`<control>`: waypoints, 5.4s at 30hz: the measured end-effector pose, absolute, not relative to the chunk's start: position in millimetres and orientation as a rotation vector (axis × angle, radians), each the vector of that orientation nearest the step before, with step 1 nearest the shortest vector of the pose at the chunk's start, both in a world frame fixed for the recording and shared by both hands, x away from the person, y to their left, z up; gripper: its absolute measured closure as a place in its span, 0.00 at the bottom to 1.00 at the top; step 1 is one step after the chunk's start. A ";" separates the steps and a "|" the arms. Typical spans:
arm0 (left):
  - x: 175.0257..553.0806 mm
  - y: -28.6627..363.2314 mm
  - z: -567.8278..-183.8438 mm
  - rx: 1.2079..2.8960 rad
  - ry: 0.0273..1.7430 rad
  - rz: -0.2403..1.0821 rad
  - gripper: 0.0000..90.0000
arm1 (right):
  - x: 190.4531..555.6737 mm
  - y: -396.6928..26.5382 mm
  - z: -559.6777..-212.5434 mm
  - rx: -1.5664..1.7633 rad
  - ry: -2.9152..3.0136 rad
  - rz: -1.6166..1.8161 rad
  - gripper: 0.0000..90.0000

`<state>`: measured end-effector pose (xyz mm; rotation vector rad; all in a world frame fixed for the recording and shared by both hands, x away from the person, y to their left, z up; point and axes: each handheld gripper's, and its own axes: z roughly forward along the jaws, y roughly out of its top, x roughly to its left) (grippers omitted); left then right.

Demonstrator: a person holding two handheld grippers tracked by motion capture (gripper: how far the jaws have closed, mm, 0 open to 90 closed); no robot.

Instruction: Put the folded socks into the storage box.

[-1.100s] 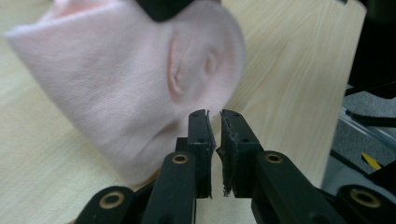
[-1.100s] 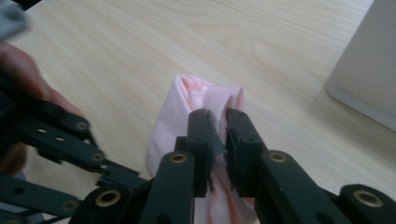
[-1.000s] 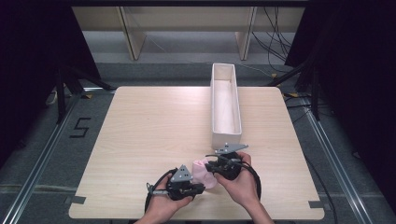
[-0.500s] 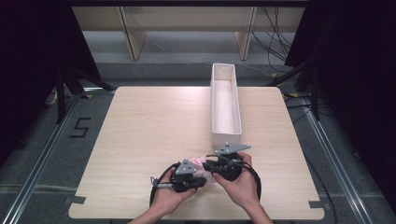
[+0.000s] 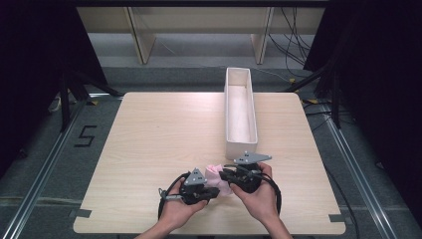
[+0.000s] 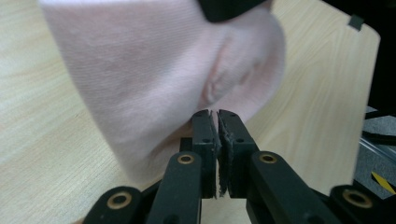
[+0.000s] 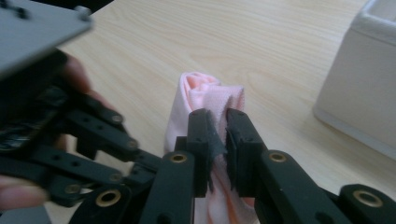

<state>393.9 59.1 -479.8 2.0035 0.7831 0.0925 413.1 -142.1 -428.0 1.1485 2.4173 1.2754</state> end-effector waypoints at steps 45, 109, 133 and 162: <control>398.1 41.3 -471.5 1.999 0.760 0.104 0.96 | 408.1 -145.6 -428.0 1.154 2.375 1.377 0.90; 385.2 78.6 -466.7 1.998 0.739 0.205 0.81 | 443.0 -191.7 -393.6 1.153 2.208 1.311 0.90; 384.3 83.6 -470.2 1.994 0.771 0.209 0.81 | 471.6 -203.8 -366.6 1.107 2.130 1.285 0.90; 386.6 83.2 -471.1 2.009 0.769 0.215 0.80 | 497.0 -203.8 -355.1 1.053 2.112 1.266 0.90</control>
